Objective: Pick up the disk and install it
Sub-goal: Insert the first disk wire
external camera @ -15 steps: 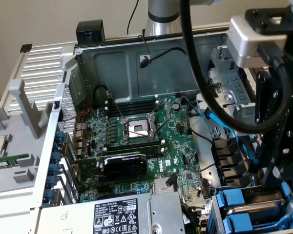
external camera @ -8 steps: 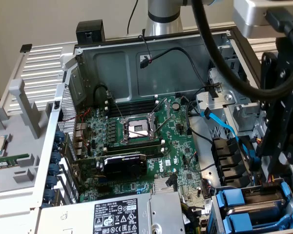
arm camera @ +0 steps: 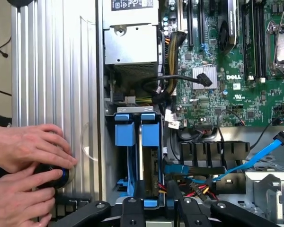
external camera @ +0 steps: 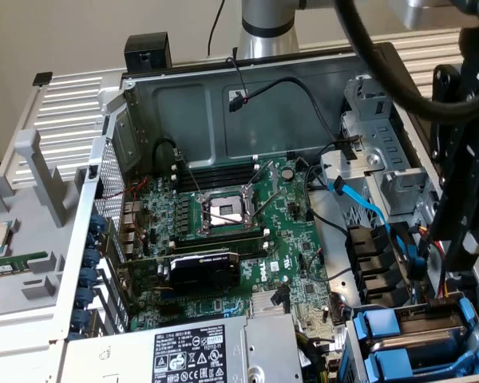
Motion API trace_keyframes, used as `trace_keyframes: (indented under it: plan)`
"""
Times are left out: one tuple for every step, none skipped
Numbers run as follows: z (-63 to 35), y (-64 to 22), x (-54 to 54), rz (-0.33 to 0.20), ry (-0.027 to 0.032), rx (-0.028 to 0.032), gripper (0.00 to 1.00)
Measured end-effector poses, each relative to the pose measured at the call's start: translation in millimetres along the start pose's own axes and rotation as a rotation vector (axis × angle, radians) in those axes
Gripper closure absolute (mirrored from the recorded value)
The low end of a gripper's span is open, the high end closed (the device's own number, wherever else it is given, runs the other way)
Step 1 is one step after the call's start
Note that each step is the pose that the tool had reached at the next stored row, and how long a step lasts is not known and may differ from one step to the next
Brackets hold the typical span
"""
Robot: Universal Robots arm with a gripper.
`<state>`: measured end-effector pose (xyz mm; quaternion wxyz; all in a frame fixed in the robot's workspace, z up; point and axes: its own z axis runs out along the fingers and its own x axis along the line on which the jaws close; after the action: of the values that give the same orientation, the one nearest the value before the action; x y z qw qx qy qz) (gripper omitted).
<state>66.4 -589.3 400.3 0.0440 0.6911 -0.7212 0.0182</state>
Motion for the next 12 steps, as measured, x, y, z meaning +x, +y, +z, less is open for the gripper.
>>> trace_keyframes:
  plan:
    - [-1.4,0.3,-0.7,0.0,0.0,0.0,0.67]
    - [-2.2,0.5,-1.6,0.0,-0.0001,0.0,0.67]
    - [-2.9,0.9,-2.7,0.0,0.0002,0.0001,0.67]
    - [-3.2,1.5,-3.7,0.0,0.0003,0.0003,0.67]
    - [-3.3,2.3,-4.6,0.0,0.0003,0.0007,0.67]
    - [-3.4,3.3,-5.4,0.0,0.0003,0.0009,0.67]
    - [-3.4,4.4,-5.9,0.0,0.0003,0.001,0.67]
    - [-3.3,5.6,-6.2,0.0,0.0001,0.001,0.67]
    - [-3.3,6.5,-6.4,0.0,0.0002,0.001,0.67]
    - [-3.3,7.0,-6.7,0.001,0.0002,0.0009,0.67]
    - [-3.3,7.3,-6.9,0.001,0.0001,0.0009,0.67]
    - [-3.3,7.5,-7.2,0.001,0.0002,0.0009,0.67]
